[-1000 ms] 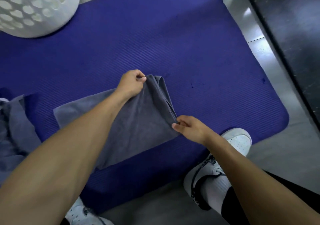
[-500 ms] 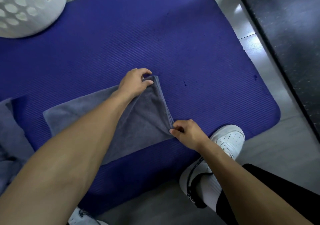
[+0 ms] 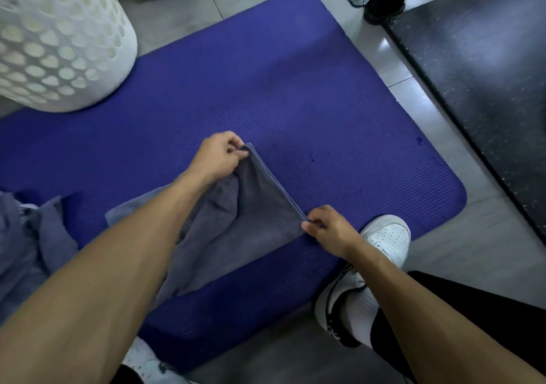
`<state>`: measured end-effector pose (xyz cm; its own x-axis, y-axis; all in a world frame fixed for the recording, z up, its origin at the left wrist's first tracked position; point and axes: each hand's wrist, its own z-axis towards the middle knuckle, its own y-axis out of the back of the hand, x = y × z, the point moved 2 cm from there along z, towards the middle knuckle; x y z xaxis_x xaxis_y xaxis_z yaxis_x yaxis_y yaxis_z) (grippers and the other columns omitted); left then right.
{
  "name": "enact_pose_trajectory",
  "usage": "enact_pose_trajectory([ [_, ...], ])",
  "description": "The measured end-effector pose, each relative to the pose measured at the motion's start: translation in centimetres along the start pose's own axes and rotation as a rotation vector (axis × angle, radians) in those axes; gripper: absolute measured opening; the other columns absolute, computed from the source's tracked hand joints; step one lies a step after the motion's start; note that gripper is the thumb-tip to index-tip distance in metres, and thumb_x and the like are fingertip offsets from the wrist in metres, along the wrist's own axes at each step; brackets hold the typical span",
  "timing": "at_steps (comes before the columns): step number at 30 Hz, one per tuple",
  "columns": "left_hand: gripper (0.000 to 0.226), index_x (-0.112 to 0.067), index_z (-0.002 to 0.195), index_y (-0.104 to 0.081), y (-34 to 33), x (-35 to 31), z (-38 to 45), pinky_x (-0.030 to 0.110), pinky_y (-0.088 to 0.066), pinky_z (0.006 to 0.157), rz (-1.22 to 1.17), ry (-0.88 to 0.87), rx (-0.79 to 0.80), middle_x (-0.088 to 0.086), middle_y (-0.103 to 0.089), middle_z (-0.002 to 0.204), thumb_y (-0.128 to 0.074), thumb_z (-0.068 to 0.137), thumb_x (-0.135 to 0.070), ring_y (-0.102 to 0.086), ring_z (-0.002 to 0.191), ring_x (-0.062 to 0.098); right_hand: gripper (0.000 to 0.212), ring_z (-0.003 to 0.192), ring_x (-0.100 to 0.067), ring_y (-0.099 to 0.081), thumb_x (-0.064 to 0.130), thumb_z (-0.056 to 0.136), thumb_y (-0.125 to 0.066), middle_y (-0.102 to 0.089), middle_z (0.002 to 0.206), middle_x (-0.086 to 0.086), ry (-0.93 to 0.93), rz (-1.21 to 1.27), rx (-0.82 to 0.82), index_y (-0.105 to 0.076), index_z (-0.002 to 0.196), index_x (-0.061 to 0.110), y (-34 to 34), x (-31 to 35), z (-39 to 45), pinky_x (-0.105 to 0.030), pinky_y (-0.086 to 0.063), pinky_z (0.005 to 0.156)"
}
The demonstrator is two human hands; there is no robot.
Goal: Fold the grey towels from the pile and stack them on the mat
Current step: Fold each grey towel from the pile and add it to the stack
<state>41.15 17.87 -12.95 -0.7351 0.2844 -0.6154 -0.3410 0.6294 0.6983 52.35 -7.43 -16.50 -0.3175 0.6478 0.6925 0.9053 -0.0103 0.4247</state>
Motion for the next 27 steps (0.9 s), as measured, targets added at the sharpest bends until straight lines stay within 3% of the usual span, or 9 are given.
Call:
enact_pose_trajectory([
  [3, 0.009, -0.016, 0.087, -0.062, 4.5, -0.9, -3.5, 0.013, -0.038, 0.053, -0.131, 0.052, -0.022, -0.020, -0.050, 0.043, -0.070, 0.090, -0.019, -0.046, 0.045, -0.006, 0.027, 0.073, -0.013, -0.047, 0.026, 0.100, -0.054, -0.052, 0.081, -0.001, -0.005, 0.065, -0.028, -0.059, 0.086, 0.004, 1.1, 2.0, -1.3, -0.025, -0.039, 0.063],
  [5, 0.008, -0.014, 0.087, -0.063, 7.3, -1.7, -6.3, 0.008, -0.037, 0.048, -0.213, 0.053, -0.071, -0.019, -0.051, 0.040, -0.070, 0.091, -0.015, -0.046, 0.041, -0.007, 0.024, 0.064, -0.009, -0.046, 0.027, 0.101, -0.053, -0.053, 0.071, 0.008, 0.024, 0.067, -0.071, -0.058, 0.081, 0.013, 1.8, 3.7, -2.3, -0.025, -0.039, 0.060],
  [9, 0.007, -0.012, 0.086, -0.064, 12.6, -3.0, -12.5, 0.005, -0.040, 0.049, -0.319, 0.021, -0.165, -0.017, -0.060, 0.047, -0.068, 0.092, -0.013, -0.052, 0.046, -0.008, 0.022, 0.074, -0.010, -0.063, 0.021, 0.100, -0.055, -0.069, 0.077, 0.005, 0.146, 0.090, -0.231, -0.061, 0.079, 0.016, 3.0, 8.6, -5.1, -0.030, -0.050, 0.070],
  [13, 0.008, -0.011, 0.087, -0.059, 17.5, -4.2, -18.7, 0.004, -0.038, 0.050, -0.377, -0.005, -0.297, -0.013, -0.057, 0.049, -0.062, 0.095, -0.009, -0.051, 0.046, -0.008, 0.019, 0.071, -0.016, -0.064, 0.023, 0.099, -0.056, -0.071, 0.079, -0.005, 0.286, 0.024, -0.355, -0.061, 0.083, 0.016, 4.7, 15.1, -9.3, -0.018, -0.046, 0.058],
  [15, 0.010, -0.012, 0.088, -0.056, 19.7, -4.9, -21.4, 0.005, -0.037, 0.049, -0.416, -0.015, -0.401, -0.006, -0.055, 0.061, -0.060, 0.096, -0.008, -0.050, 0.050, -0.003, 0.018, 0.065, -0.016, -0.058, 0.025, 0.097, -0.059, -0.067, 0.075, -0.004, 0.392, -0.048, -0.405, -0.061, 0.084, 0.012, 5.5, 18.6, -11.5, -0.014, -0.042, 0.055],
  [19, 0.019, -0.020, 0.080, -0.053, 23.6, -5.7, -26.8, 0.019, -0.034, 0.053, -0.503, -0.038, -0.623, -0.002, -0.052, 0.070, -0.058, 0.097, -0.012, -0.042, 0.060, 0.010, 0.018, 0.069, -0.014, -0.050, 0.027, 0.093, -0.065, -0.051, 0.074, 0.008, 0.628, -0.403, -0.321, -0.054, 0.081, 0.018, 6.8, 25.4, -16.5, -0.027, -0.039, 0.065],
  [21, 0.014, -0.019, 0.085, -0.056, 24.6, -5.6, -29.0, 0.021, -0.036, 0.054, -0.512, -0.057, -0.717, -0.003, -0.054, 0.072, -0.059, 0.097, -0.014, -0.044, 0.062, 0.011, 0.019, 0.073, -0.017, -0.049, 0.028, 0.093, -0.065, -0.049, 0.073, 0.010, 0.696, -0.491, -0.388, -0.053, 0.080, 0.022, 8.1, 27.9, -18.3, -0.032, -0.040, 0.068],
  [24, 0.007, -0.017, 0.091, -0.057, 24.5, -6.0, -31.1, 0.018, -0.036, 0.052, -0.471, -0.104, -0.672, -0.012, -0.057, 0.062, -0.058, 0.098, -0.015, -0.046, 0.057, 0.006, 0.017, 0.074, -0.021, -0.053, 0.027, 0.092, -0.065, -0.053, 0.070, 0.008, 0.721, -0.370, -0.542, -0.055, 0.079, 0.021, 9.3, 30.6, -20.6, -0.033, -0.040, 0.067],
  [27, 0.016, -0.018, 0.083, -0.055, 23.9, -6.2, -32.3, 0.024, -0.031, 0.053, -0.448, -0.151, -0.511, -0.016, -0.049, 0.048, -0.058, 0.098, -0.012, -0.038, 0.049, 0.002, 0.017, 0.075, -0.022, -0.054, 0.025, 0.092, -0.067, -0.062, 0.077, -0.004, 0.725, -0.391, -0.486, -0.062, 0.083, 0.012, 9.0, 32.2, -22.1, -0.028, -0.032, 0.064],
])
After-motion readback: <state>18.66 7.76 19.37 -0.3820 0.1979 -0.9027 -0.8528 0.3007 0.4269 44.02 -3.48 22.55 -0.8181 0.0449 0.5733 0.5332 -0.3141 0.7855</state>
